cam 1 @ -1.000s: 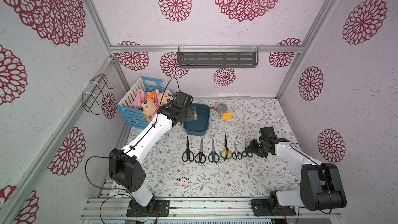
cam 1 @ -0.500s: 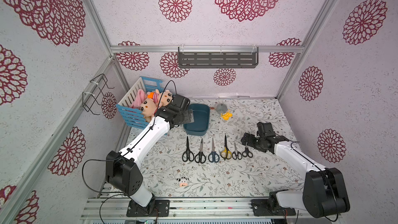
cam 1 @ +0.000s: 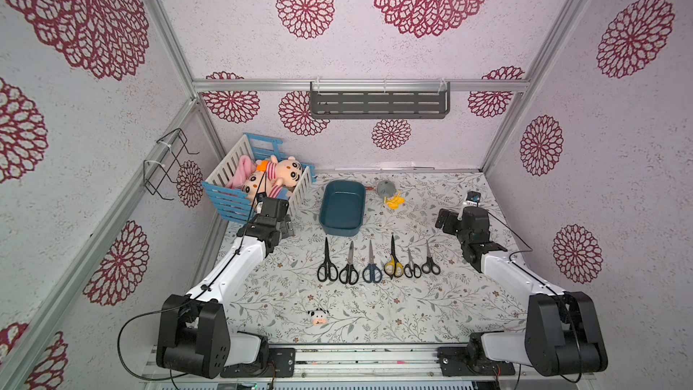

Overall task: Take the scissors out of the storage box
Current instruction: Reset both arms

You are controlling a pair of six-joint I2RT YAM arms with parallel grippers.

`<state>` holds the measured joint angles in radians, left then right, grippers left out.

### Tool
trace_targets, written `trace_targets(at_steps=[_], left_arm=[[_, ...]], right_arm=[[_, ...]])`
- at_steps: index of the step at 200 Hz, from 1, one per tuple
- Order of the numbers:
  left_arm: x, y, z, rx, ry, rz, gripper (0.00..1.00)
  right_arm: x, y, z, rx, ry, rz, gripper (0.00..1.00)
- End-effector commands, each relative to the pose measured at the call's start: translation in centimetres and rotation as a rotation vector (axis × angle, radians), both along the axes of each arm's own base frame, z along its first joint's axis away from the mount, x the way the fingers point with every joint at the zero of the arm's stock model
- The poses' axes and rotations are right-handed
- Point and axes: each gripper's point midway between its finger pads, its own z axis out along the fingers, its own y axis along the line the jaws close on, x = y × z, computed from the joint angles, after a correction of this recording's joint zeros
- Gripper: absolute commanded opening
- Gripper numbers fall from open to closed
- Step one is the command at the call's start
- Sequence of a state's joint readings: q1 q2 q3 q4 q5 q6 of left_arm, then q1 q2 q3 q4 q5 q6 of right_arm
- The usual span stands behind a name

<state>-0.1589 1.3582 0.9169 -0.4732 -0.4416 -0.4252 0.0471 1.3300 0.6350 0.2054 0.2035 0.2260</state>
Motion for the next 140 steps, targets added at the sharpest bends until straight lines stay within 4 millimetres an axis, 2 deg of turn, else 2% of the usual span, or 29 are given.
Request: trace_targets(at_steps=[1,21,39,48,58,80,91,116,140], left_arm=[[1.3,2.1,0.7,0.041,-0.135,0.001,0.97],[0.9,3.9,-0.1,0.063,-0.177,0.015,0.97],[0.6,5.0,-0.3,0.066,-0.229,0.027,0.97],[0.7,5.2,-0.2,0.075,-0.271,0.015,0.97],[0.6,5.1,-0.3,0.076,-0.318,-0.01,0.97],[1.2,4.8,0.5,0.117,-0.457,-0.066,0.97],[1.6,4.9,0.4,0.122,-0.492,-0.082,0.97],[3.2,4.4,0.8,0.13,-0.56,-0.15,0.97],[4.0,4.0,-1.5,0.12,-0.571,-0.2,0.97]], right_arm=[[0.3,-2.3,2.7,-0.112,-0.237,-0.087,0.99],[0.1,-1.9,2.0,-0.159,-0.286,-0.052,0.99],[-0.8,-1.3,1.9,-0.168,-0.355,-0.009,0.99],[-1.3,-0.9,1.8,-0.164,-0.372,0.009,0.99],[-1.9,-0.4,2.7,-0.155,-0.442,0.036,0.99],[-3.3,-0.3,1.7,-0.154,-0.493,0.037,0.99],[-3.2,0.4,1.4,-0.171,-0.484,0.07,0.99],[-3.1,0.4,1.5,-0.173,-0.487,0.063,0.99],[-3.1,0.3,1.4,-0.174,-0.482,0.061,0.99]])
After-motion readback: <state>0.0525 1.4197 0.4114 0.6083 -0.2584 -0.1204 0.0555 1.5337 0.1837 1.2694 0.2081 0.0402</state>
